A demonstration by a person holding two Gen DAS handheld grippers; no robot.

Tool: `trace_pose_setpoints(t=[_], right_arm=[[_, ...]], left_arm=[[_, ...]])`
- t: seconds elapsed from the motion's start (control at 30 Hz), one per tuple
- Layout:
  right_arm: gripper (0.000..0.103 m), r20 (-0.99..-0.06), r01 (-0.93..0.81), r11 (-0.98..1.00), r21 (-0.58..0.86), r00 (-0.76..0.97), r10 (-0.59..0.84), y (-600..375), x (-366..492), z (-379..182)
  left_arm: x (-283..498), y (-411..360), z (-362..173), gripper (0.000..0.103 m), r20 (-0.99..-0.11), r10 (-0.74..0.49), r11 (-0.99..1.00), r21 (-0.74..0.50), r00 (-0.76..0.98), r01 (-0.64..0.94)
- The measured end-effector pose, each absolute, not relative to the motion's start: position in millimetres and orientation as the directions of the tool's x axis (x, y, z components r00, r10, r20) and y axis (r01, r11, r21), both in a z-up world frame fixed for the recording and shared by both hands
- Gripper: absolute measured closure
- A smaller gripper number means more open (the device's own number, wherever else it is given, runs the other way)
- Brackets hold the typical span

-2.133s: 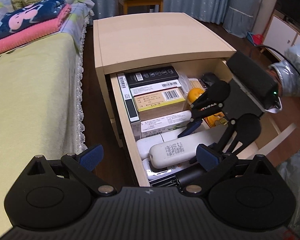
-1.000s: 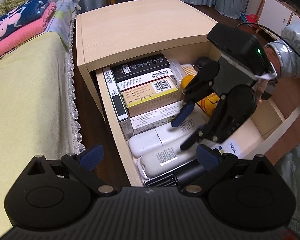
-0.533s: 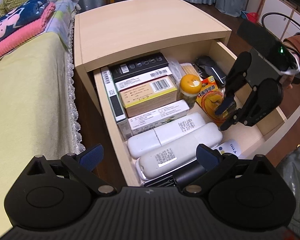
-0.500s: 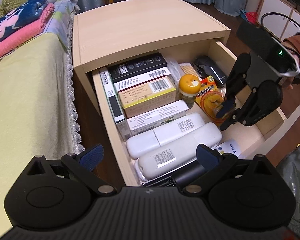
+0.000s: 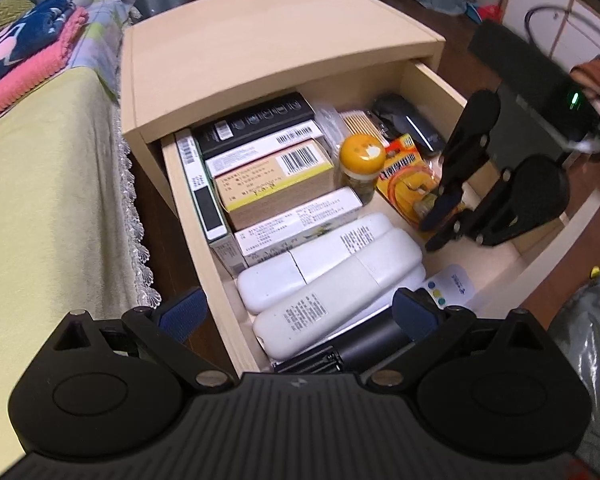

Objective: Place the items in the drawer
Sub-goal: 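Withdraw the right gripper up from the drawer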

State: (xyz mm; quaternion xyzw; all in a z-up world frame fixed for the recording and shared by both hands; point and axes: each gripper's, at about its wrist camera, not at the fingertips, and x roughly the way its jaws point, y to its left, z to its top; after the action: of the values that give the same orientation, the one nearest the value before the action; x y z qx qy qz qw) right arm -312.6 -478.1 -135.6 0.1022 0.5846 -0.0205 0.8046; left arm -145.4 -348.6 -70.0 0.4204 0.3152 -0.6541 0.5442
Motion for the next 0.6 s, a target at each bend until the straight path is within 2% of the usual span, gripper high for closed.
trace_pose_setpoints(t=[0.27,0.6], right_arm=[[0.085,-0.902,0.330,0.930,0.164,0.432,0.006,-479.7,-340.9,-90.1],[0.083,-0.889,0.400,0.904,0.151,0.454,-0.053,-474.7,-361.3,-70.3]], left_arm=[[-160.6,-359.5,-63.1,0.003,-0.907,-0.421,-0.189,0.097,0.008,0.977],[-170.9,-363.5,-61.3,0.003,-0.922,-0.383,-0.139,0.117,0.055,0.983]])
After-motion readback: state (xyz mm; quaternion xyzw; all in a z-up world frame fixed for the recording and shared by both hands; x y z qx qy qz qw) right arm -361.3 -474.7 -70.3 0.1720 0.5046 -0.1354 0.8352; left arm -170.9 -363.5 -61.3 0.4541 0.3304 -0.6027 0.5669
